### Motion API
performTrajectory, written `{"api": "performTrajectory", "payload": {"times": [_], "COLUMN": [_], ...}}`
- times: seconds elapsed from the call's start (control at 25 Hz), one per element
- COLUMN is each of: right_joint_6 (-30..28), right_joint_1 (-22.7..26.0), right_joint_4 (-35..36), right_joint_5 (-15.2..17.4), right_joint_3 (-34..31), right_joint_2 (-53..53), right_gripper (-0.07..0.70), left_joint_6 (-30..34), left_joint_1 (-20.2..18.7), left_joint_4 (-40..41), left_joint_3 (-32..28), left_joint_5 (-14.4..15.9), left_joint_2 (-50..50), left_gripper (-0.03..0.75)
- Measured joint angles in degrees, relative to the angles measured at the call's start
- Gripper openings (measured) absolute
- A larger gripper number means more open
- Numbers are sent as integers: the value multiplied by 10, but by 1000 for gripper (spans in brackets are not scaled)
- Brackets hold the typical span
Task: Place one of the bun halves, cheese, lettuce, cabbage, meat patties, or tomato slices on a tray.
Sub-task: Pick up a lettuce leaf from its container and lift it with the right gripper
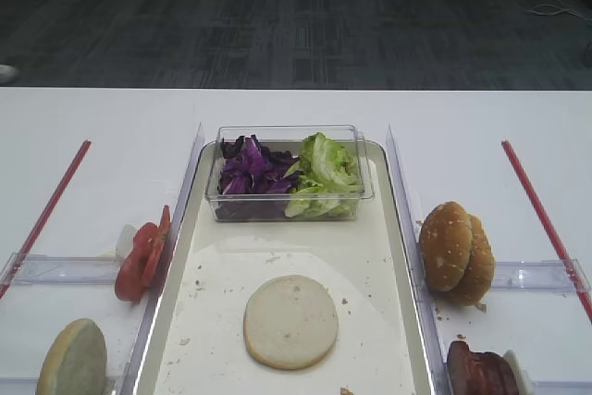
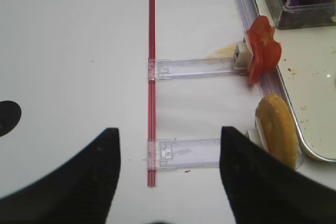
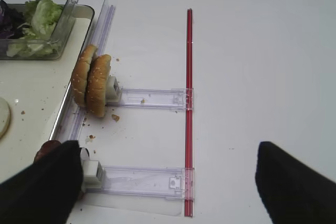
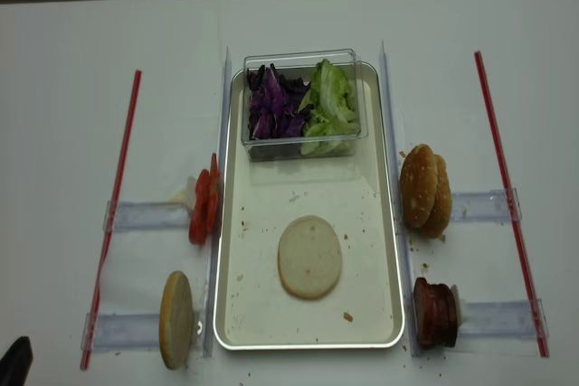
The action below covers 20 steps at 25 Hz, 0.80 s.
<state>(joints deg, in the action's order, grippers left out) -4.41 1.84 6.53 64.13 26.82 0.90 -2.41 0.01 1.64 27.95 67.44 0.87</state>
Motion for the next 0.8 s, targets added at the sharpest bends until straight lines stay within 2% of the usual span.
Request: {"api": "performTrajectory", "payload": {"times": [0.8], "right_joint_6": [0], "right_joint_1": [0], "right_joint_4": [0], "right_joint_5": [0], "right_joint_3": [0], "right_joint_2": [0], "right_gripper": [657], "left_joint_6": [0], "left_joint_1": [0], "left_joint_4": [-2], "left_joint_3": [0], "left_joint_5": [0], "left_joint_2": [0], "left_gripper": [421]}}
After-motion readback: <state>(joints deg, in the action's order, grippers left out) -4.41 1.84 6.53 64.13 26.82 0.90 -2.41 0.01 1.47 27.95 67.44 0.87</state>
